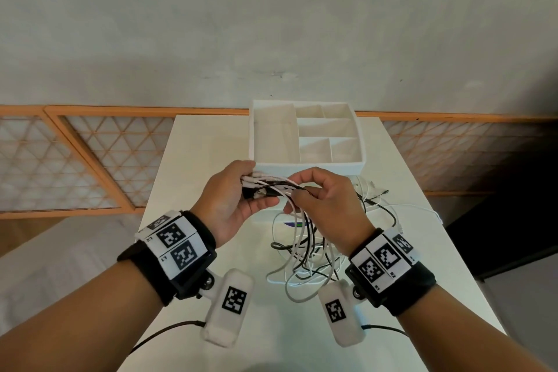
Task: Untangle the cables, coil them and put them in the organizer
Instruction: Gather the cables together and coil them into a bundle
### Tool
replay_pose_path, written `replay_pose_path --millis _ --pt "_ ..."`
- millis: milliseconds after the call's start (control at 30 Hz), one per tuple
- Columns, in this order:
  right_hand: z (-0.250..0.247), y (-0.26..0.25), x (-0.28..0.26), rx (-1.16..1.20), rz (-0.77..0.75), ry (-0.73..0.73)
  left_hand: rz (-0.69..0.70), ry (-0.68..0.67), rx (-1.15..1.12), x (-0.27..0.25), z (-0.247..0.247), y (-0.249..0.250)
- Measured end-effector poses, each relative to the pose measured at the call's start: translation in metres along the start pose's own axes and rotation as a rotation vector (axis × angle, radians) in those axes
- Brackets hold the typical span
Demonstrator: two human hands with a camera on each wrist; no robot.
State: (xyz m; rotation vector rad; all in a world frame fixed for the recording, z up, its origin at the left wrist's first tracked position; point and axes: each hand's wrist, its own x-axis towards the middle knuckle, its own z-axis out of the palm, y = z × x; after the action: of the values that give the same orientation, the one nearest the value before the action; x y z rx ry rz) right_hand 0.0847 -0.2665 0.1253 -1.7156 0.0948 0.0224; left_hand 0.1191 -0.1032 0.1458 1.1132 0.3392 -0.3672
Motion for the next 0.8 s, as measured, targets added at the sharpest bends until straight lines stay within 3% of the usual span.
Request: replay_pose_path --millis 200,433,600,800 --pt "0.0041 0.0011 0.0022 0.041 -0.062 -0.017 -0.010 0.001 0.067 0.0000 0.0036 0.0014" --pt "0.0003 -0.0003 0.0044 -0.041 -0.037 -0.038 -0.073 -0.142 0.133 -0.0042 0.0064 0.0002" --pt "0.0000 -0.0030 0.0038 0.042 -0.047 -0.079 -0.062 -0.045 0.068 0.0031 0.0058 0.0005" --pt "0.0002 0.0010 0.0041 0.110 -0.050 -0.026 -0.108 -0.090 0.072 0.0048 0.0021 0.0035"
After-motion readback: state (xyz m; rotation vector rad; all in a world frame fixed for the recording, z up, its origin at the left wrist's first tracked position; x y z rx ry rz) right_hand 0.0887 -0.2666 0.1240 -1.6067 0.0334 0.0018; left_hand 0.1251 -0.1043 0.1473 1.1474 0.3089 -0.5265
